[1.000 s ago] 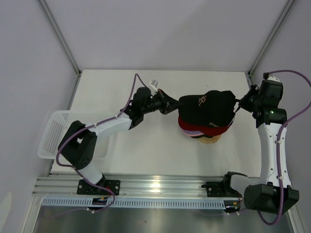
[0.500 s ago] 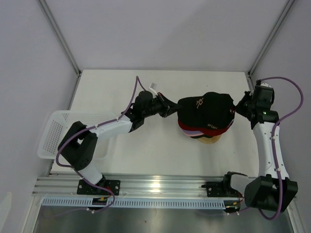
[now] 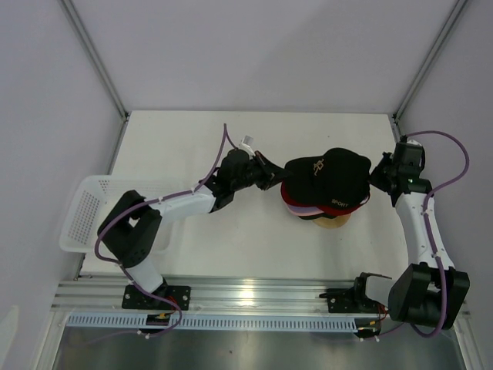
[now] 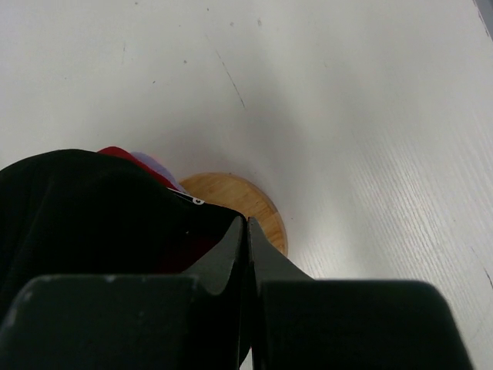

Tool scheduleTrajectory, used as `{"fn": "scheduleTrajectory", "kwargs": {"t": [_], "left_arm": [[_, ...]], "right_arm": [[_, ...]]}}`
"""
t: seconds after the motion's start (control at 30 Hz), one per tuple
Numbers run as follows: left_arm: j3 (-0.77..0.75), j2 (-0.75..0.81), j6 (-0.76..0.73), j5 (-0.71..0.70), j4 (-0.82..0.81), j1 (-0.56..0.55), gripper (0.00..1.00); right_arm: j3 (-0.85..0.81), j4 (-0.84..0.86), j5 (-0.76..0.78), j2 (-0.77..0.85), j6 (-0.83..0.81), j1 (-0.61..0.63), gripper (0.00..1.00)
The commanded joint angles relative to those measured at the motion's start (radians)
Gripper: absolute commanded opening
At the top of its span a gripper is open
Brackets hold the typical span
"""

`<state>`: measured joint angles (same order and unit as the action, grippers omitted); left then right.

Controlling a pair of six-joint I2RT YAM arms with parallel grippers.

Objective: Stack the hats

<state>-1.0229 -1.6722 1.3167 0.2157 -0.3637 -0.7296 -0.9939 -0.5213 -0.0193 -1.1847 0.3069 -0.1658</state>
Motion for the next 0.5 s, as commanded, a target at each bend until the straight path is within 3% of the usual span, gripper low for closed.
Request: {"fn": "scheduleTrajectory", "kwargs": {"t": [0.0, 0.33, 0.47], "left_arm": [[0.047, -0.070, -0.106, -0.171, 0.183, 0.016, 0.01], [0.148, -0.142, -0.126, -0.203, 0.091, 0.018, 0.01], [0.118, -0.181, -0.169, -0.211, 0.107, 0.016, 0.01]], "right_arm": [[0.050, -0.046, 0.091, -0.045, -0.006, -0.009, 0.00], [0.060, -0.052, 0.111, -0.062, 0.001, 0.003, 0.00], [0.058, -0.069, 0.133, -0.075, 0.003, 0.017, 0.00]]}}
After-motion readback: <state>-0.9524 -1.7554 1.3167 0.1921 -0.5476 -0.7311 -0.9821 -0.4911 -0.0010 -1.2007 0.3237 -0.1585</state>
